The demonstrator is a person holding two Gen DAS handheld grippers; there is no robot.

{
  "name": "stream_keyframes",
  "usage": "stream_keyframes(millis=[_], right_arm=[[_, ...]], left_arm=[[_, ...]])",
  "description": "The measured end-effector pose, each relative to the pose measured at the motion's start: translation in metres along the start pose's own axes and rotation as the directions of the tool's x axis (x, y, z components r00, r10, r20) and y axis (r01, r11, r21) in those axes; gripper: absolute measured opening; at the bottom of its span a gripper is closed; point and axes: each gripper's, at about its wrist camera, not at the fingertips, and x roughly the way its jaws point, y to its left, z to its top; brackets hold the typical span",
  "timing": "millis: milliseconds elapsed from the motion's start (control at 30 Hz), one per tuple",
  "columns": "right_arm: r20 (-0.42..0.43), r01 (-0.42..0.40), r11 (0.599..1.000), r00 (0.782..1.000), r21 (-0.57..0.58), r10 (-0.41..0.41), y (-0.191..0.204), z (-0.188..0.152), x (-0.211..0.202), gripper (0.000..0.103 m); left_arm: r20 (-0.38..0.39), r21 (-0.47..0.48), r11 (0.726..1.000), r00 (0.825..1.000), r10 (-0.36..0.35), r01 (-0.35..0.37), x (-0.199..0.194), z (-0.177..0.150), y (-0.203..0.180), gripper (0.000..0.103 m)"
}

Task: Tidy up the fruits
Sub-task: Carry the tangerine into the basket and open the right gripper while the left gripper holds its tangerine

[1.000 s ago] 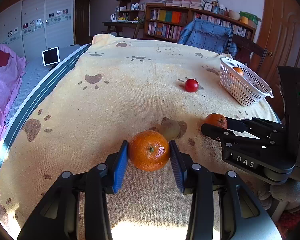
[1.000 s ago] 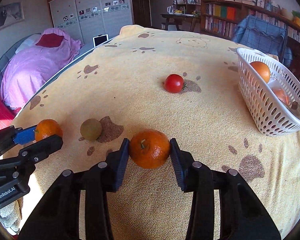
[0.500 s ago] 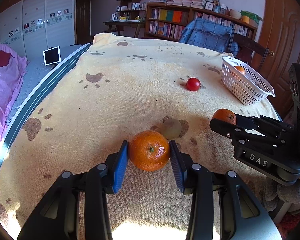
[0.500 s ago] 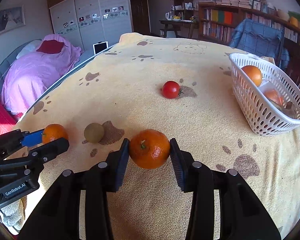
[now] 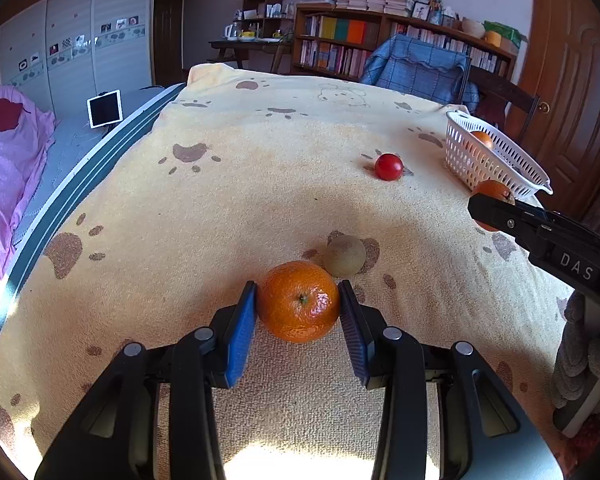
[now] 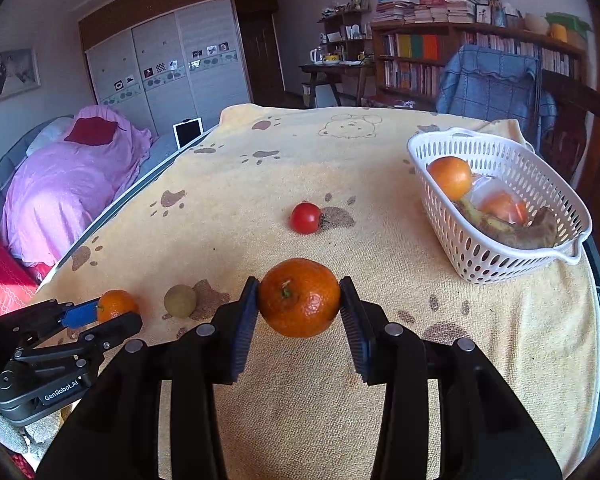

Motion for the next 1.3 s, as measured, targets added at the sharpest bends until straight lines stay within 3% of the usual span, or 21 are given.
stream_keyframes(millis=[600, 967, 1300], right_arm=[[0.130, 0.153, 0.975, 0.976, 0.161, -0.175, -0.087, 0.034, -0.047, 0.042], [0.120, 0.240, 0.947, 0.956, 0.213, -0.269, -0.124, 0.049, -0.034, 0.042], [0.081, 0.264, 0.934, 0.954, 0.242, -0.290, -0.142, 0.054, -0.010, 0.042]], left_arm=[[0.000, 0.002, 1.000, 1.000, 0.002, -0.002, 0.000, 0.000, -0.001, 0.041], [-0.005, 0.000, 1.000, 1.000, 0.002, -0.002, 0.003, 0.000, 0.000, 0.041], [-0.009, 0.003, 1.000, 1.000, 0.002, -0.002, 0.006, -0.001, 0.001, 0.041]])
